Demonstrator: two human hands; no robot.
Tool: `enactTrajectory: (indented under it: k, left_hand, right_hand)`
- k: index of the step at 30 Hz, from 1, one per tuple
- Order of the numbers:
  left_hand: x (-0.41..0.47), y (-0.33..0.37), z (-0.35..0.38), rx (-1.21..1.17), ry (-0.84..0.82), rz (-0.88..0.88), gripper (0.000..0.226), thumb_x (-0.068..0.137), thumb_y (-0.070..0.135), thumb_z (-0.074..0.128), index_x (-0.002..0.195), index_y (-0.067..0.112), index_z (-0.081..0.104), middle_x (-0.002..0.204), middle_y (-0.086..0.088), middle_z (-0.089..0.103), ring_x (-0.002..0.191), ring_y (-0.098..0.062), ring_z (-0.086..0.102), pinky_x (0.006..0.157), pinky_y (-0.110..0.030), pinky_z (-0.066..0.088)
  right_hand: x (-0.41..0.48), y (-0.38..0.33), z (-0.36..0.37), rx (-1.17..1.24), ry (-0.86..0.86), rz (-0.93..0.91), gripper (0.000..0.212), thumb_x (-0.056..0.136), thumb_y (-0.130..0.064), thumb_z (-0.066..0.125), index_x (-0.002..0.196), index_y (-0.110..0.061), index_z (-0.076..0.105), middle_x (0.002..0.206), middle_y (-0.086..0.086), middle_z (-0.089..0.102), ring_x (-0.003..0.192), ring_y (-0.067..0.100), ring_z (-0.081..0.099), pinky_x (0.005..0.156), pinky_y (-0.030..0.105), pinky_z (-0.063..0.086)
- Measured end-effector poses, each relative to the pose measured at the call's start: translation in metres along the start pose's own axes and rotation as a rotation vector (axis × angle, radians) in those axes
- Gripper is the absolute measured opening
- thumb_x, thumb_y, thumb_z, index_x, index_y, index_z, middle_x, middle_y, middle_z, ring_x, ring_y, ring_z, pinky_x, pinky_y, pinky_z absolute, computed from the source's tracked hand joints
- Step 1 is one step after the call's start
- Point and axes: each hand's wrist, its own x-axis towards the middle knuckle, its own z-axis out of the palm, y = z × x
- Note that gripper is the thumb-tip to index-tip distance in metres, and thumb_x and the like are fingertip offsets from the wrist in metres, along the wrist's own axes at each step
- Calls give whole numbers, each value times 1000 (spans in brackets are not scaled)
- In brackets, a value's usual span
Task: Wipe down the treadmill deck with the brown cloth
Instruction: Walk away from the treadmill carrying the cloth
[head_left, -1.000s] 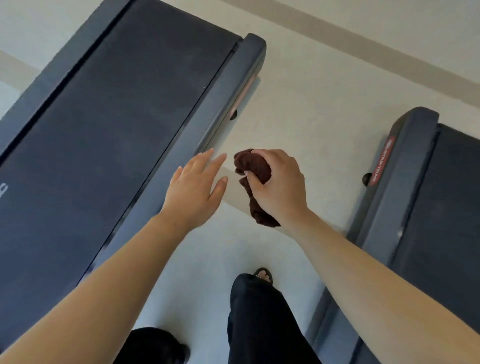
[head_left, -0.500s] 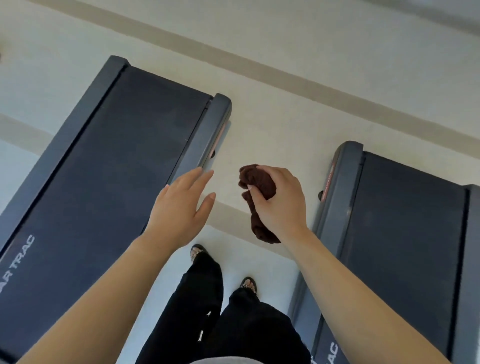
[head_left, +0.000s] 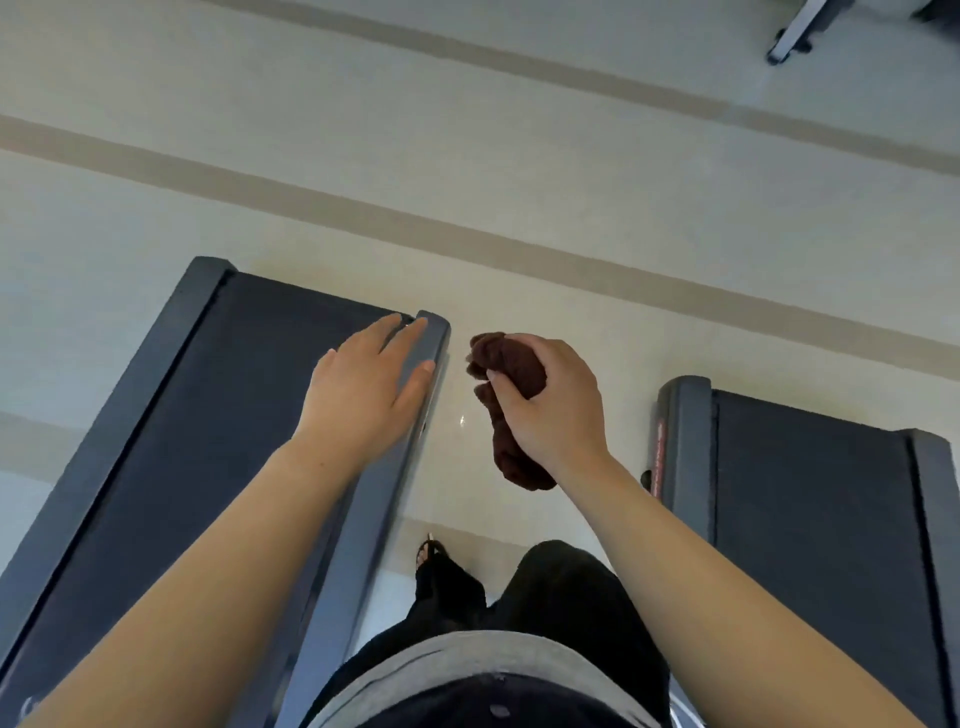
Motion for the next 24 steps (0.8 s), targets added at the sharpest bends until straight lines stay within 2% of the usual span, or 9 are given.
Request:
enactTrajectory:
  k: [6,12,19,24]
  left_hand:
    - [117,24,-27,-9,-21,123,54,97,43,30,147,24,28,154,-4,27,139,-23,27,110,-48,28]
    - [256,61,-47,-23,4,139,52,97,43,30,146,26,29,153,-3,29,139,-22,27,110,-47,27]
    - [408,99,-69,19,-12,124,53,97,45,29,146,27,28,152,-1,31,138,-20,29,109,-45,30]
    - [483,68,-93,-17,32,-10,53,96,47,28,146,28,29,151,1,32,136,-20,33,107,-44,33]
  right_hand:
    - [103,-11,-30,-6,113,37,33,84,-34,64,116,-31,60,115,-9,60,110,15,53,95,39,45]
    - [234,-1,-73,19,175,32,31,84,-35,63,115,-32,61,115,-10,60,111,16,53,93,38,46]
    - [396,15,-120,-39,160,-15,29,83,-37,61,112,-38,59,114,-12,60,108,16,53,90,40,47]
    - [505,-5,-110,-58,59,-84,32,83,-37,63,114,-37,59,115,-11,59,108,17,53,92,41,47]
